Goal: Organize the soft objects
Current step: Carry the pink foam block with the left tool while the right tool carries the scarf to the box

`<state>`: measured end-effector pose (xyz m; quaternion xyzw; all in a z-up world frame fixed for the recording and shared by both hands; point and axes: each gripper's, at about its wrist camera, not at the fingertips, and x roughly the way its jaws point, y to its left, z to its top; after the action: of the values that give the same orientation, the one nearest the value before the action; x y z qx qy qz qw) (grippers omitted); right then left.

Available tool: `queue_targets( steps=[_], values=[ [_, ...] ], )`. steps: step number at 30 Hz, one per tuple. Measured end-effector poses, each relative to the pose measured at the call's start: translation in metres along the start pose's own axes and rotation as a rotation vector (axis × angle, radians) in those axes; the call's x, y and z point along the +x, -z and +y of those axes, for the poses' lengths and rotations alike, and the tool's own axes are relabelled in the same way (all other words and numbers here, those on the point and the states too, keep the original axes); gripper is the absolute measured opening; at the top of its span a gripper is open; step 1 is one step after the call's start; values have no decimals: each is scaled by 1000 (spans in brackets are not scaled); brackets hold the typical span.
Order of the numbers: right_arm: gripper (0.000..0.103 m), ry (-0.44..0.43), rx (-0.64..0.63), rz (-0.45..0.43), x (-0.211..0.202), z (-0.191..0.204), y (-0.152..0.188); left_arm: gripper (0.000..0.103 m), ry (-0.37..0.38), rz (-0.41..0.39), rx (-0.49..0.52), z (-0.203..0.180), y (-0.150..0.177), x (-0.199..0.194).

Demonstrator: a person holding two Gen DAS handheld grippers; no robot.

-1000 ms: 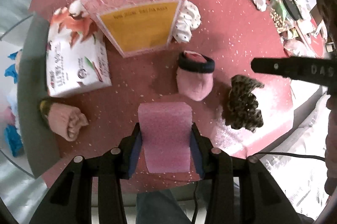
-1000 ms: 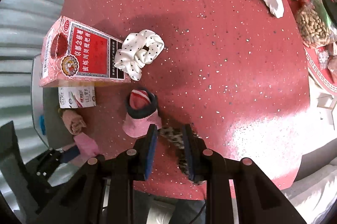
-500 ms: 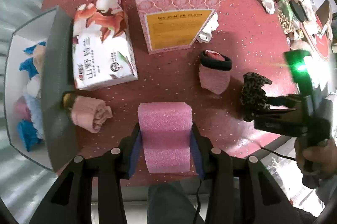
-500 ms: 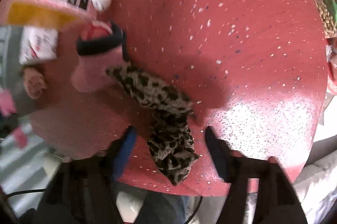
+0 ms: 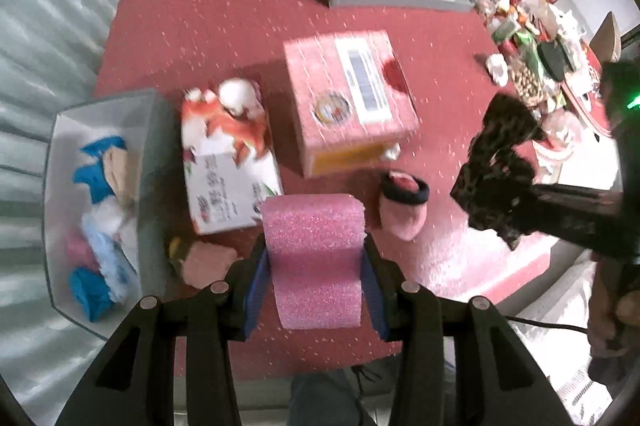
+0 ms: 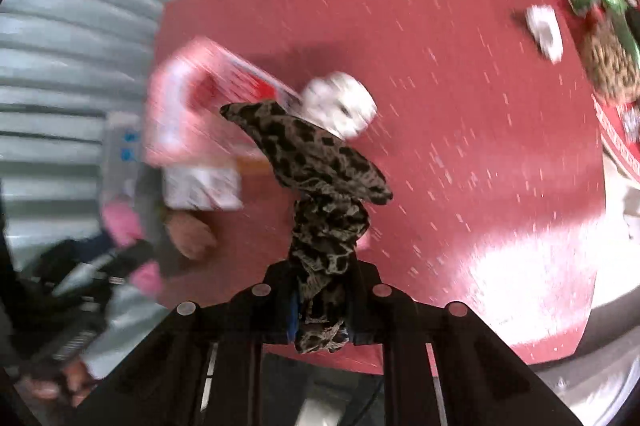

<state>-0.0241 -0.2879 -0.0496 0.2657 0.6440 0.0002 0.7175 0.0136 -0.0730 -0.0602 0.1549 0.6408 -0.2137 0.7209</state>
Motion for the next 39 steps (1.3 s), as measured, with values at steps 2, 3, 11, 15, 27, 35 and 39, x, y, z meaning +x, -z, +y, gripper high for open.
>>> queue_targets(
  steps=[2, 3, 11, 15, 27, 35, 39],
  values=[
    [18, -15, -21, -34, -15, 18, -9, 46, 14, -37, -24, 8, -6, -9],
    [18, -16, -31, -45, -20, 25, -13, 46, 23, -56, -31, 12, -9, -14],
    [18, 26, -43, -120, -32, 80, -37, 46, 32, -151, -34, 45, -44, -41],
    [18, 47, -30, -139, -32, 97, -51, 46, 36, -171, -41, 67, -57, -45],
    [18, 131, -54, -131, -14, 153, -99, 46, 60, -165, -112, 132, -80, -28],
    [18, 157, -129, -100, 8, 200, -118, 46, 51, -168, -156, 170, -84, -21],
    [18, 153, -155, -84, 21, 220, -123, 46, 42, -167, -187, 192, -81, -18]
  ],
)
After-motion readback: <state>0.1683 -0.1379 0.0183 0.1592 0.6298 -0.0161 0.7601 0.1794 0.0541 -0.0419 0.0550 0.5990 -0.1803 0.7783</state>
